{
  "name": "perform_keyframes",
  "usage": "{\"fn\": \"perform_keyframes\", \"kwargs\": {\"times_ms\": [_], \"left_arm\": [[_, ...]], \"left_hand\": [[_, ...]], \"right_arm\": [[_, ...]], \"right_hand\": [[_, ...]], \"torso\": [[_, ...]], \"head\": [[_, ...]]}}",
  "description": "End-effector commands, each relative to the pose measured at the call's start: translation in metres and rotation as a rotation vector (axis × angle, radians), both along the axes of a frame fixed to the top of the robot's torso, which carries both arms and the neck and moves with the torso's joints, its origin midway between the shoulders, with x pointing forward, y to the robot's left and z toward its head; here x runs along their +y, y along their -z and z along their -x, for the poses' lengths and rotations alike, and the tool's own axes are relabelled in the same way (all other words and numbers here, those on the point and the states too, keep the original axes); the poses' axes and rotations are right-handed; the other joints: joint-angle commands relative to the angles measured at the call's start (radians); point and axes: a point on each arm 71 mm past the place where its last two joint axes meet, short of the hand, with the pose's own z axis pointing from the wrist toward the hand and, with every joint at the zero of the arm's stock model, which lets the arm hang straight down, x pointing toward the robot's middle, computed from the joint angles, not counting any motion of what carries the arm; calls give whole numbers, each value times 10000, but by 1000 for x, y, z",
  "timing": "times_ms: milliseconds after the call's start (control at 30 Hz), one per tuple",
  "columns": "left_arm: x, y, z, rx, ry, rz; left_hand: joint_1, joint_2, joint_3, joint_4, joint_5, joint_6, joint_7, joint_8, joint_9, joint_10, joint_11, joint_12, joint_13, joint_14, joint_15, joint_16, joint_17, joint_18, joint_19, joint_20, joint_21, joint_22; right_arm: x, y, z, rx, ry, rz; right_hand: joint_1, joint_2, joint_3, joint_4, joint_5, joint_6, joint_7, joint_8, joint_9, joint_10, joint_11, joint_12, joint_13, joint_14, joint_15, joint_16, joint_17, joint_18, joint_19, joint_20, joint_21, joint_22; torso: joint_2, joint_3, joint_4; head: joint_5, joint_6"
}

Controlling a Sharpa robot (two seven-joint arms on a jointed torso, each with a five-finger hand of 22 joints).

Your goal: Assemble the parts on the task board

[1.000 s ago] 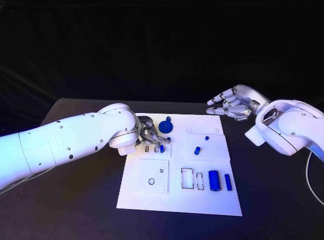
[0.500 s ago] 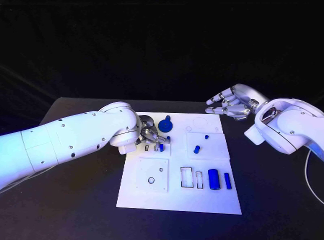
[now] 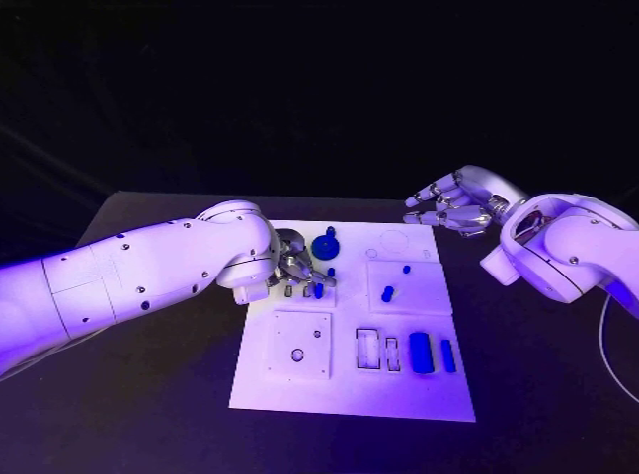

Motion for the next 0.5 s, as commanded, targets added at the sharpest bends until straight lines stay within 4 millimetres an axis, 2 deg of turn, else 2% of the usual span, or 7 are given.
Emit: {"fn": "perform_keyframes", "kwargs": {"times_ms": [33, 500], "left_arm": [[-1, 1, 1, 141, 244, -185], [2, 1, 1, 162, 220, -225]], "left_hand": [[163, 2, -45, -56, -37, -105, 4, 68, 41, 48, -15, 83, 31, 1053, -70, 24, 2635, -178, 368, -68, 45, 850], [496, 14, 0, -241, -35, -183, -2, 163, 272, 44, -20, 113, 66, 1053, -74, 24, 2635, -182, 367, -69, 65, 891]], "right_arm": [[1, 1, 0, 109, -57, 45], [1, 2, 0, 150, -63, 52]], "right_hand": [[19, 58, -68, -8, 55, 81, -1, 56, 0, -37, 6, -46, -10, 682, -18, -43, 1022, 144, -56, -15, -64, -3], [19, 58, -68, -8, 55, 81, -1, 56, 0, -37, 6, -46, -10, 682, -18, -43, 1022, 144, -56, -15, -64, -3]], "torso": [[-3, 4, -1], [-2, 8, 1]], "head": [[8, -27], [15, -73]]}}
